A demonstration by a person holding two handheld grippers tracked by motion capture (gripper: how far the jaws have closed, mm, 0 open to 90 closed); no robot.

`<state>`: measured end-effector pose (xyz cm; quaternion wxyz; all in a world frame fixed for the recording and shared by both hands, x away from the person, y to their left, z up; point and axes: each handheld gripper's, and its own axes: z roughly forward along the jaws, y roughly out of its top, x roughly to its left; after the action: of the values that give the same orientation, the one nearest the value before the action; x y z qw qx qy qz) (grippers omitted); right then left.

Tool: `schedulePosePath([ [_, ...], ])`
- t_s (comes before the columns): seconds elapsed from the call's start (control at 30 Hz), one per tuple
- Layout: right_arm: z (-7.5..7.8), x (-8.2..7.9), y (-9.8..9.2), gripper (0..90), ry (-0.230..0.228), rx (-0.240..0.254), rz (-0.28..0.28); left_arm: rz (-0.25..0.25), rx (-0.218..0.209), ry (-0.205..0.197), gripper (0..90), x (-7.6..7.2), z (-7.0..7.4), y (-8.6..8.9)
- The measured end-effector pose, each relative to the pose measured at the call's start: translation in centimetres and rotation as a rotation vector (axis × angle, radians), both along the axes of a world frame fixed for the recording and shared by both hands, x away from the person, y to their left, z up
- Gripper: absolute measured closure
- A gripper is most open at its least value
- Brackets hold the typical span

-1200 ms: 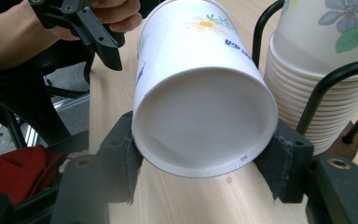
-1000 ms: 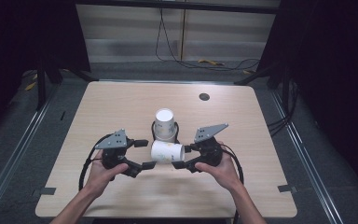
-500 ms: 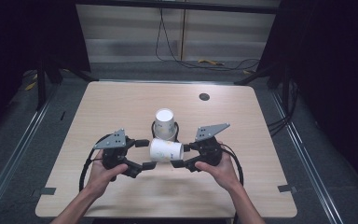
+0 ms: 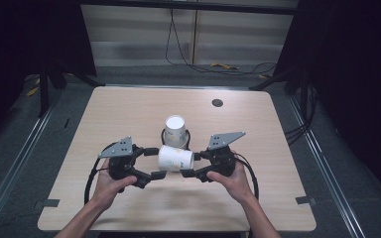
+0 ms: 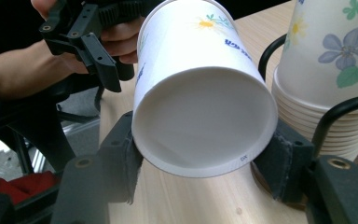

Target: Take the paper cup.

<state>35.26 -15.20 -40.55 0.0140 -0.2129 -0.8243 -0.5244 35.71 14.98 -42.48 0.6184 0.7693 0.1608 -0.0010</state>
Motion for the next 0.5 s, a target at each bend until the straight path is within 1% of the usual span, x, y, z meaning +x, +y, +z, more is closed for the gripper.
schedulePosePath([
  [0.1,0.07,0.00,-0.05,38.3,0.007,0.022,0.006,0.001,0.007,-0.008,15.5,-0.02,0.13,-0.01],
  [0.13,0.07,0.00,-0.05,38.3,0.007,0.022,0.006,-0.002,0.011,-0.011,15.5,-0.02,0.17,-0.02],
  [0.2,0.09,-0.01,0.02,38.3,0.004,0.028,0.010,0.005,0.008,-0.009,15.5,-0.05,0.16,-0.14],
  [0.23,0.12,-0.07,0.12,38.3,0.007,0.041,0.018,0.003,0.002,-0.006,15.4,-0.05,0.10,-0.21],
  [0.3,0.16,-0.14,0.25,38.3,0.007,0.039,0.023,0.004,0.010,-0.003,15.5,0.01,0.08,-0.21],
  [0.47,0.12,-0.21,0.52,38.3,0.010,0.041,0.037,0.010,0.002,0.003,15.4,0.13,0.01,-0.25],
  [0.5,0.10,-0.22,0.61,38.3,0.011,0.039,0.039,0.005,0.002,0.005,15.2,0.18,0.01,-0.21],
])
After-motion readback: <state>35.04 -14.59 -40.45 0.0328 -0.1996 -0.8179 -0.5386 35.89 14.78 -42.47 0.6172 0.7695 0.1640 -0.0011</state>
